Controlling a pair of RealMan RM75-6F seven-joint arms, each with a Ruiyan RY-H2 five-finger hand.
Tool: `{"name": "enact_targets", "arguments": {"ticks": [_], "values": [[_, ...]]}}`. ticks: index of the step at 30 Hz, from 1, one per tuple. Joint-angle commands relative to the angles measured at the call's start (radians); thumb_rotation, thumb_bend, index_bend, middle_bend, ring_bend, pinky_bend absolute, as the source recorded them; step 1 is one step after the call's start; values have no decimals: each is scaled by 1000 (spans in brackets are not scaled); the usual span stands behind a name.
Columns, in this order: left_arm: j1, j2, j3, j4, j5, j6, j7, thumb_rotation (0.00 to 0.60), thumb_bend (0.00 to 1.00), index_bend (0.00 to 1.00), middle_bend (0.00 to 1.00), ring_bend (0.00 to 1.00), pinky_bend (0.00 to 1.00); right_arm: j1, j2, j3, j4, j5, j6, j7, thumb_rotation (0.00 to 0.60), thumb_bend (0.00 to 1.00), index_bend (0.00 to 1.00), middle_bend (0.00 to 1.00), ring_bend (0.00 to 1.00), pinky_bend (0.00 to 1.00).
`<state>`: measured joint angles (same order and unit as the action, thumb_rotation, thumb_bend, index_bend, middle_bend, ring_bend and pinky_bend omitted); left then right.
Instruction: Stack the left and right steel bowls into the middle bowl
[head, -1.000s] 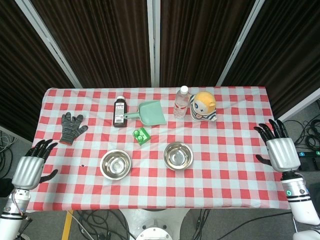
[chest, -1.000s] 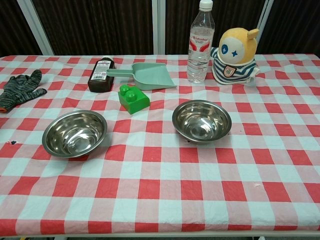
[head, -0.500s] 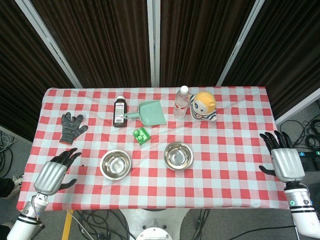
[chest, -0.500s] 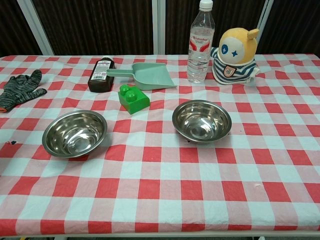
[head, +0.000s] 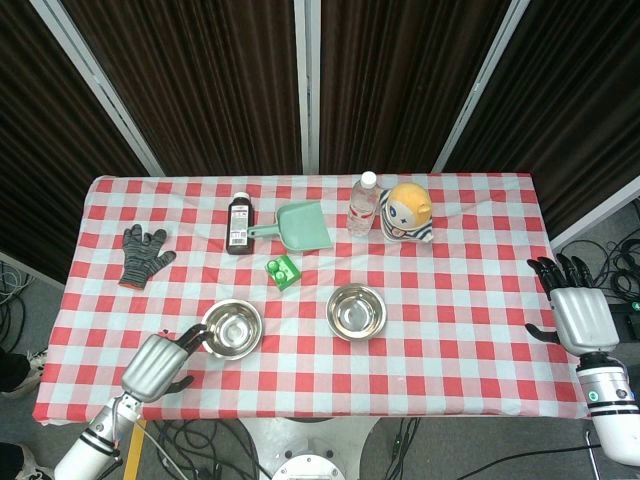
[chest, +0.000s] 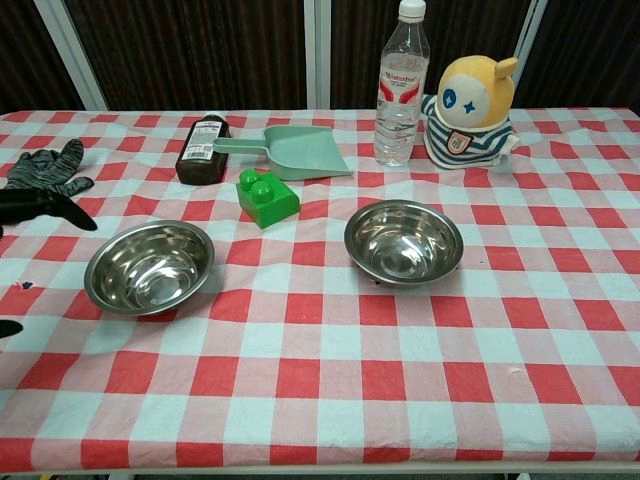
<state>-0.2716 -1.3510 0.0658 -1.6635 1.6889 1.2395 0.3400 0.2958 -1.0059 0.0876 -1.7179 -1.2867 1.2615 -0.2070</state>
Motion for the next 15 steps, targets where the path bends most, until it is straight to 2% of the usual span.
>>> {"name": "enact_targets", "arguments": {"ticks": [1,15], "values": [[-19,-19,-1,15,-15,-37,17,600,193,281,308,857,872,1,1,1,0,7,-10,-3,600,54,111,110,0,0],[-72,-104,-10,107,-43,-109,53,600,233,344,354,869,880,9,-8,17,22,30,-39,9,600,61,122,114,0,0]]}}
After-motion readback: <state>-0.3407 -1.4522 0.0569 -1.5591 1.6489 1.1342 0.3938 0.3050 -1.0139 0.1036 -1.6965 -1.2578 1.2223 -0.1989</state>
